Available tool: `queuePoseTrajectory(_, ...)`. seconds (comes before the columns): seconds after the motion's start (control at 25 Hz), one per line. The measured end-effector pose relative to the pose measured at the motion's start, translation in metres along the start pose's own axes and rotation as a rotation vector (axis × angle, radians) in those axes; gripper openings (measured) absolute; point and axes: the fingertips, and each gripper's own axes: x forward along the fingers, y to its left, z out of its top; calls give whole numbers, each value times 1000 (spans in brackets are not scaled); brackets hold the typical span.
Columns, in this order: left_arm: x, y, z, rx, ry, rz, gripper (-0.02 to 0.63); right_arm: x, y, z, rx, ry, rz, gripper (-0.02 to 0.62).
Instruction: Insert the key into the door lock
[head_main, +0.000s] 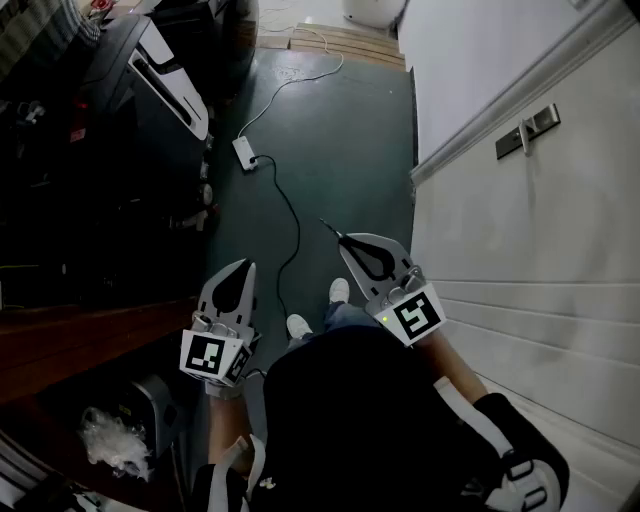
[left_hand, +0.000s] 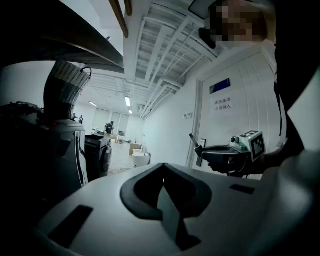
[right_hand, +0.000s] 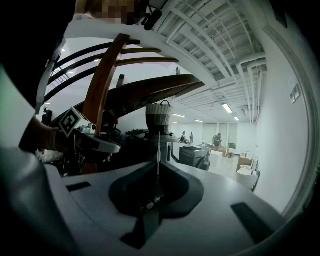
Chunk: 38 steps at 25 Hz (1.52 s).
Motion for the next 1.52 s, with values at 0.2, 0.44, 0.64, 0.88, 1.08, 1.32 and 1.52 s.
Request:
queuePoseTrajectory(0.2,38,-4,12,1,-30,2,9,-7,-37,-3,0,-11,-28,32)
queuePoseTrajectory(0.44,89,-24,24,41,-22,-37,9,-19,-85,-7,11,-32,-55,32)
queuePoseTrajectory(0.64,132,-45,26,71,-12,-54,9,-35,-125,-12,54,-58,-30,32)
queuePoseTrajectory(0.88,178,-79,22,67,43,-74,9,-54,-173,-23,63,-76,-50,32)
queuePoseTrajectory(1.08,203,-79,15,87,68,-81,9,-53,-194,-36,84,-75,-64,34)
queuePoseTrajectory(1.32,233,-56,20,98,70,-92,9,-29,-217,-43,82,-53,-70,32)
queuePoseTrajectory(1.52,258,-17,32,91,47,-119,9,15,-234,-38,78,-25,-79,34)
